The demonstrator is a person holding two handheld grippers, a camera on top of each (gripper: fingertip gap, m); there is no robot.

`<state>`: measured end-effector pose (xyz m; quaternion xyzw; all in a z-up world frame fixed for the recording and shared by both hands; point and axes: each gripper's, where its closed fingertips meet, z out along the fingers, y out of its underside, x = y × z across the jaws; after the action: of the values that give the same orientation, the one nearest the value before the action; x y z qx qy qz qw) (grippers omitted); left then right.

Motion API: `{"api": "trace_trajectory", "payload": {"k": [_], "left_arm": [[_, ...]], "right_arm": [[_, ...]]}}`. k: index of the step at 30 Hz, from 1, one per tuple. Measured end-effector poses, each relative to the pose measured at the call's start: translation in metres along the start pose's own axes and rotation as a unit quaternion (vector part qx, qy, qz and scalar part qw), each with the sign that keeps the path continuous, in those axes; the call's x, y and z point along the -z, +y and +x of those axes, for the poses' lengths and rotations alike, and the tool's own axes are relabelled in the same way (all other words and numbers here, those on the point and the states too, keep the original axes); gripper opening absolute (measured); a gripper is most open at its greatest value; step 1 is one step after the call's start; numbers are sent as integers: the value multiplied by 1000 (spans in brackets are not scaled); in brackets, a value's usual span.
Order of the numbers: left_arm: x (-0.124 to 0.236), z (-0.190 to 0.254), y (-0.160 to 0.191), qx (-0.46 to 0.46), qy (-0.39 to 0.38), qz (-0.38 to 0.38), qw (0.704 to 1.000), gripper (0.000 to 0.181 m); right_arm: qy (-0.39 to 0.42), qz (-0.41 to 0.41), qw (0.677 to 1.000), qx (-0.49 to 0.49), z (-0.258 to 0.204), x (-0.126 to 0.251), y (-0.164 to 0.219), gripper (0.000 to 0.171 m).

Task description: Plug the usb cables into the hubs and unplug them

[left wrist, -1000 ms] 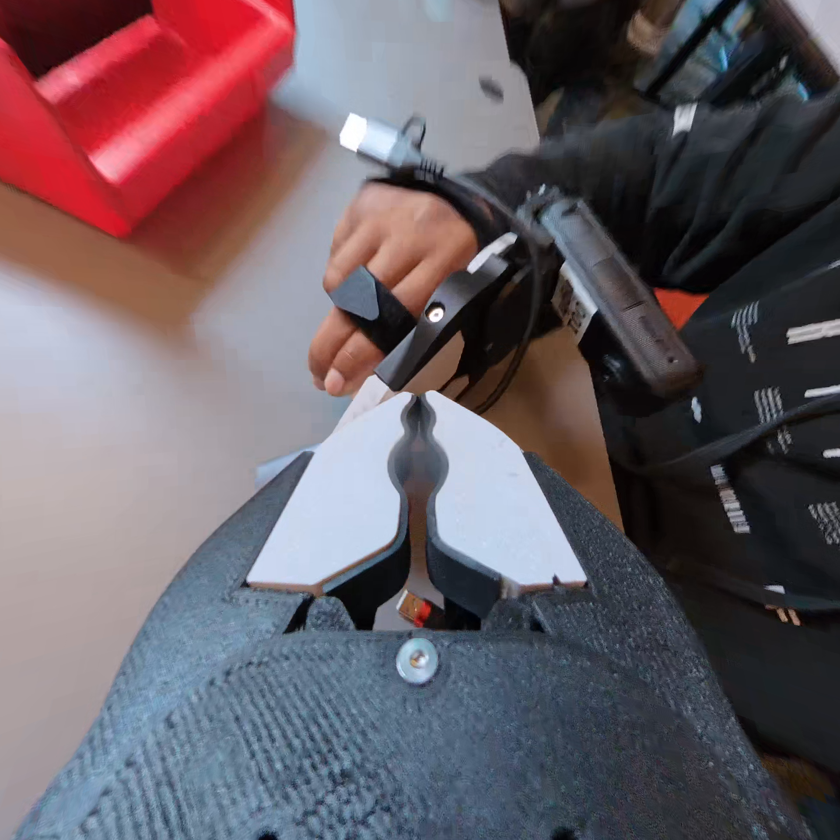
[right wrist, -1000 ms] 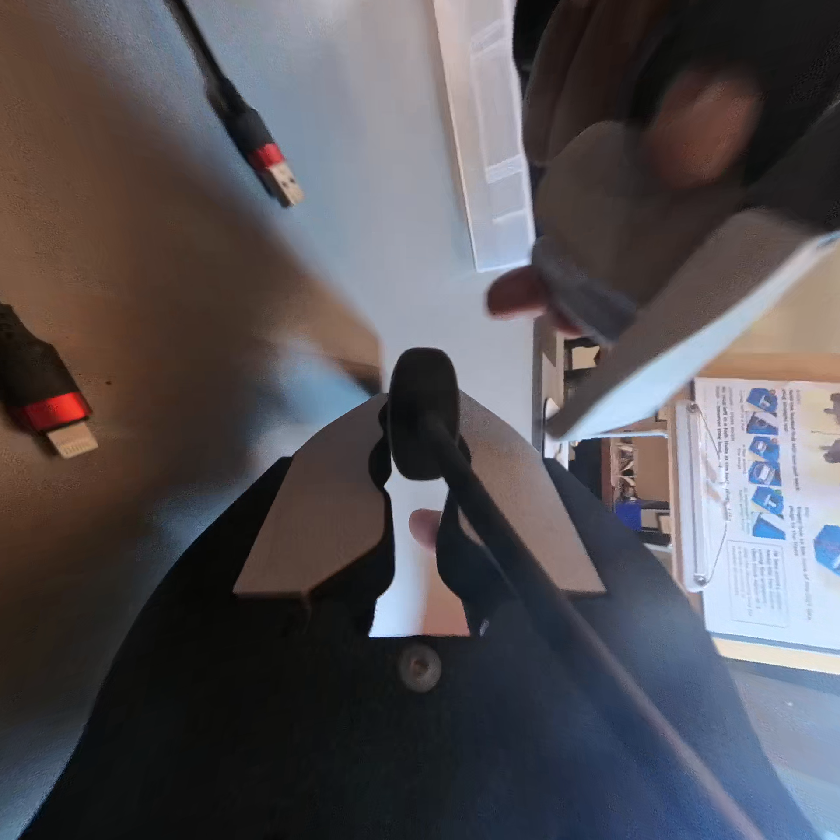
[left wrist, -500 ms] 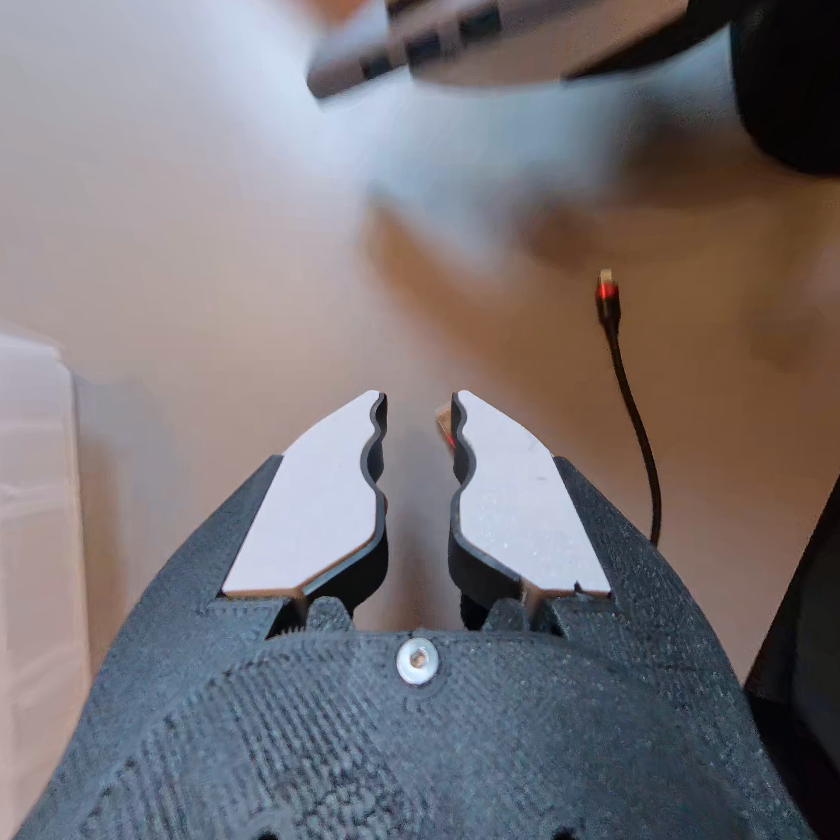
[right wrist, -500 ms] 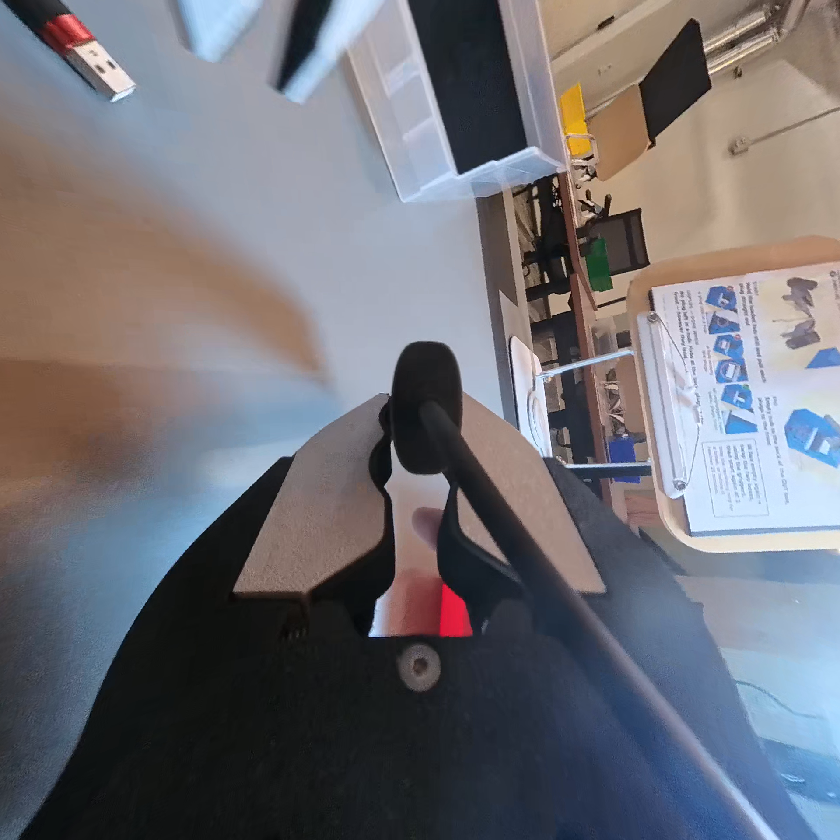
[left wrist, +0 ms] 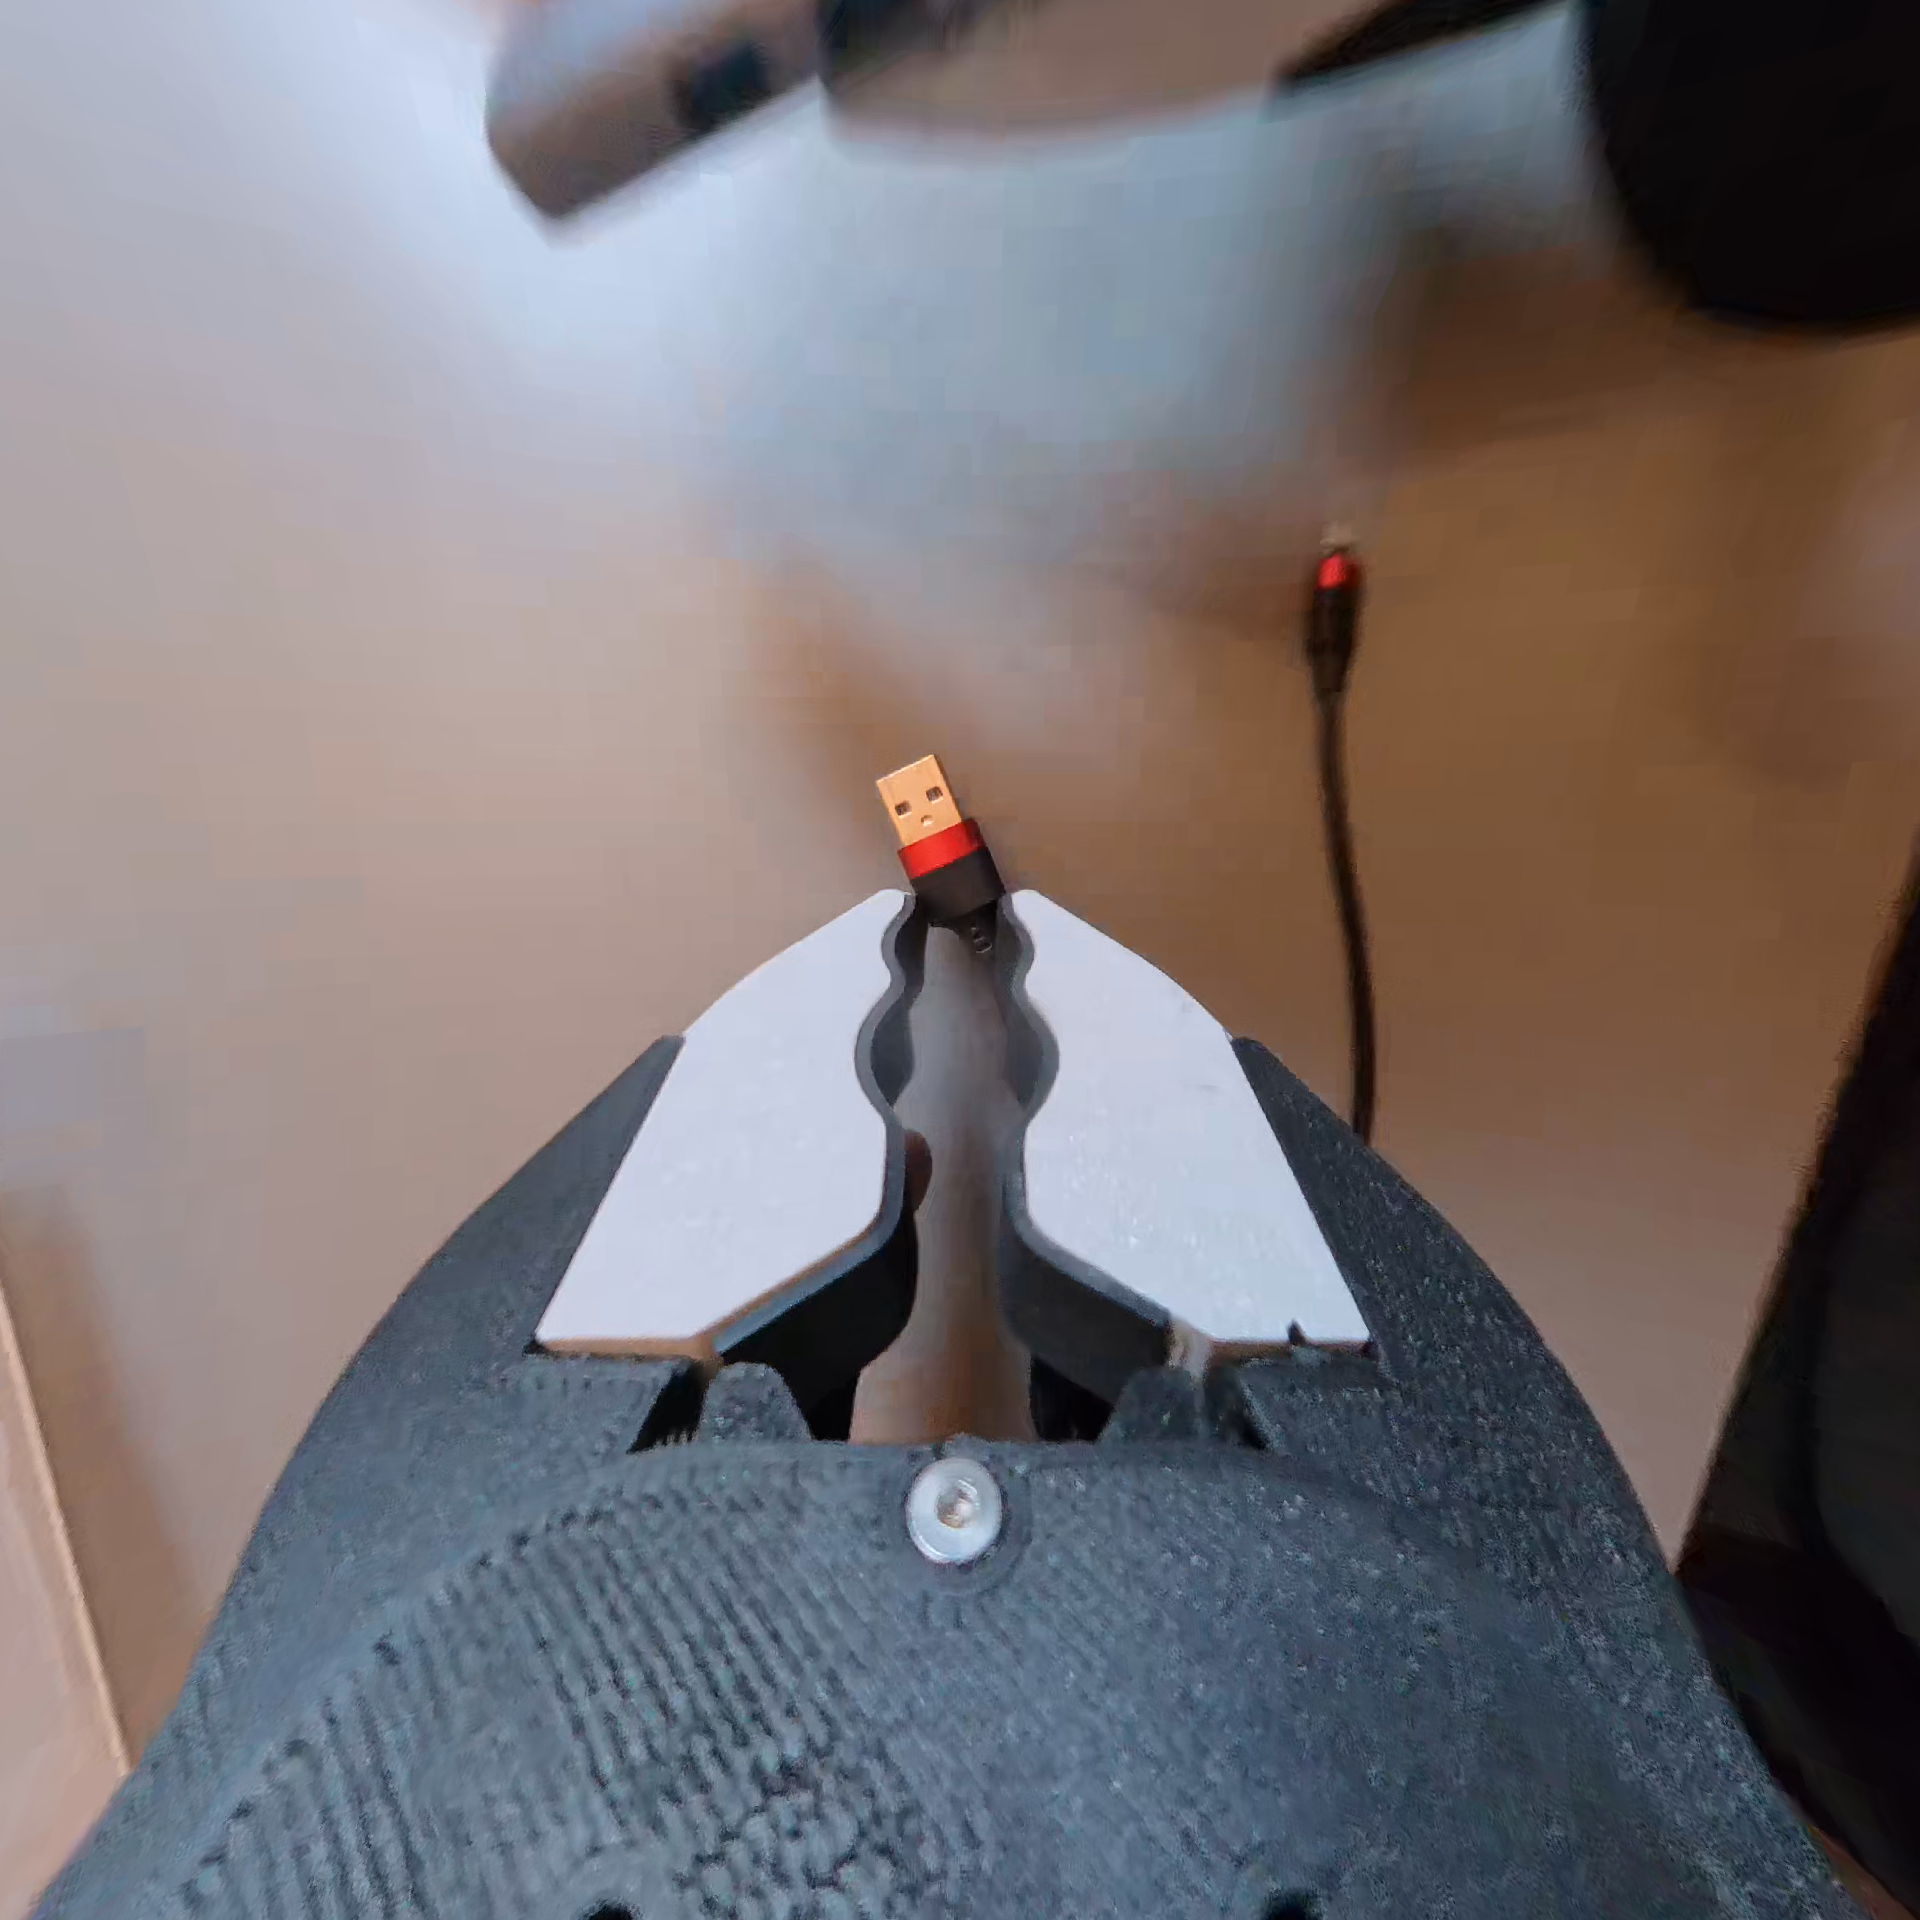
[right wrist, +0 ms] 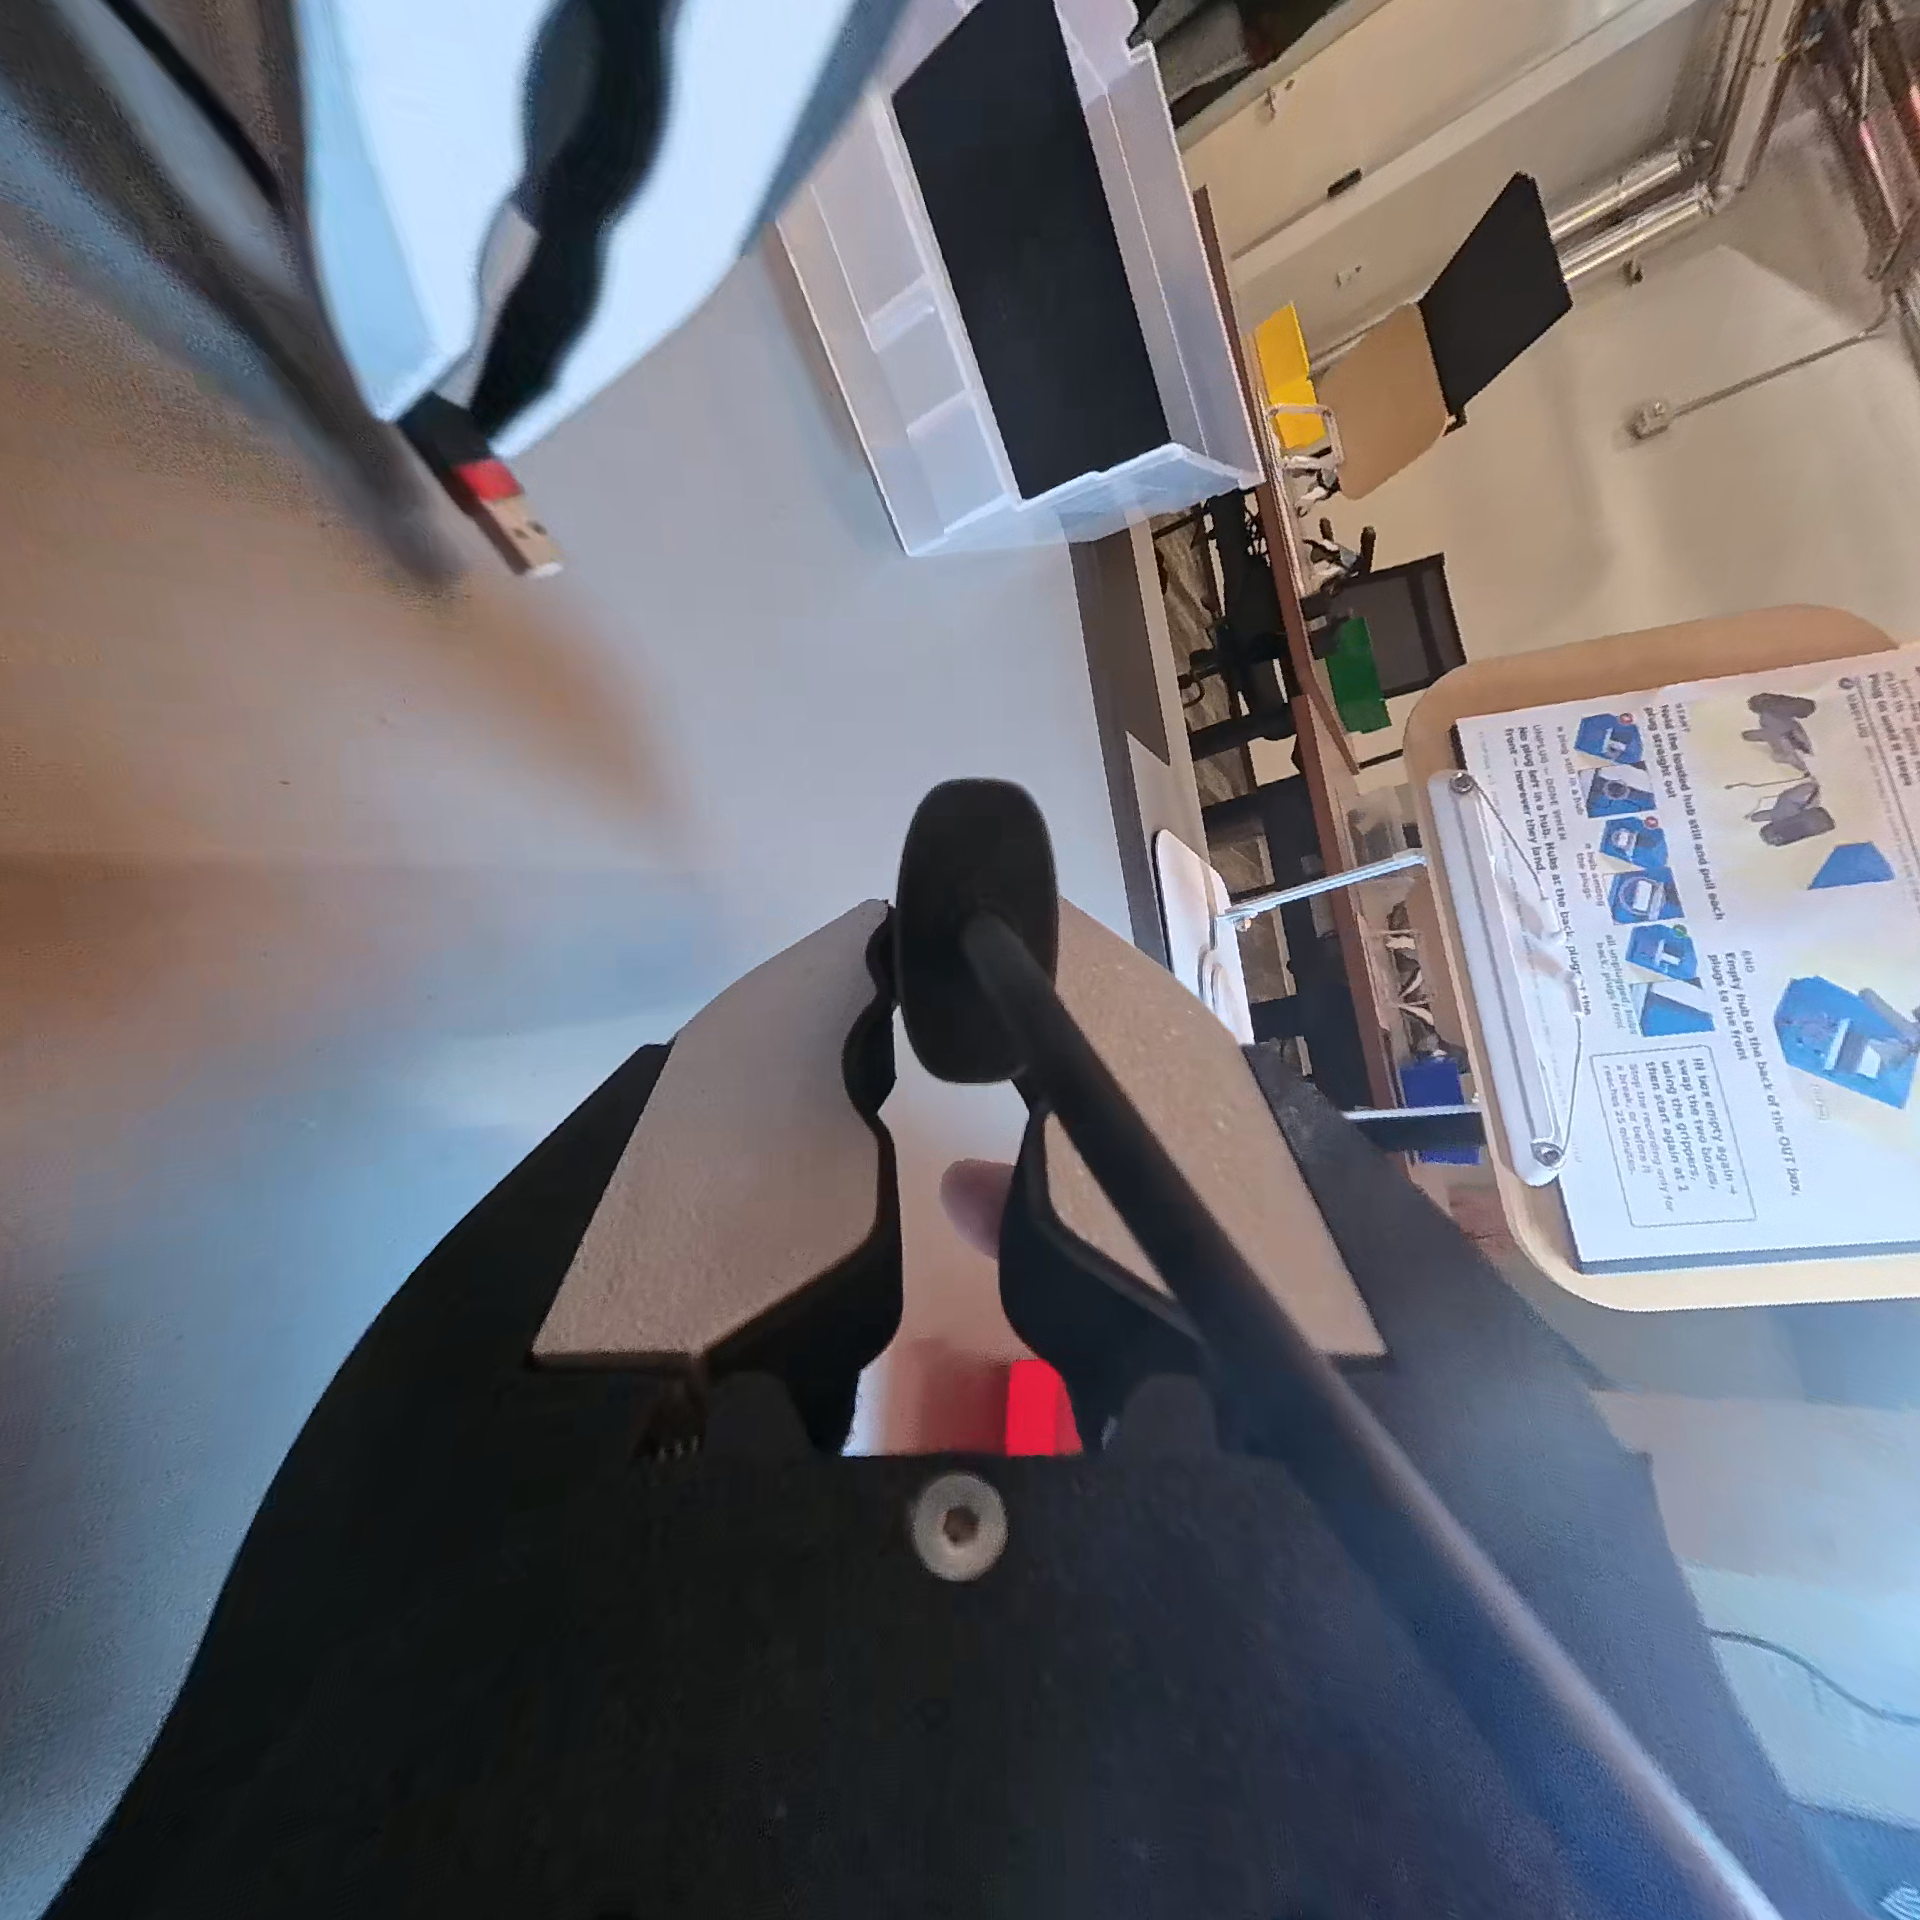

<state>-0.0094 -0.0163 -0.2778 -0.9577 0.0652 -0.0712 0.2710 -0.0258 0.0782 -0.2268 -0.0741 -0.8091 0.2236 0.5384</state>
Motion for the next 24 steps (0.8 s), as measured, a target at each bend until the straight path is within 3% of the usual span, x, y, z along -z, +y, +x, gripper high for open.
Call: {"api": "trace_trajectory", "payload": {"k": [1,8,24], "left_arm": [[5,2,-12,-12,17,7,1000,13],[17,9,-66,-83,116,-3,990,13],[10,17,-55,-116,205,5,972,13]], "right_arm": [[3,1,1000,10,0,0,0,18],[16,-4,997,75,-7,-5,1,18],[-12,-5,992,127,-27,-10,-7,18]]}}
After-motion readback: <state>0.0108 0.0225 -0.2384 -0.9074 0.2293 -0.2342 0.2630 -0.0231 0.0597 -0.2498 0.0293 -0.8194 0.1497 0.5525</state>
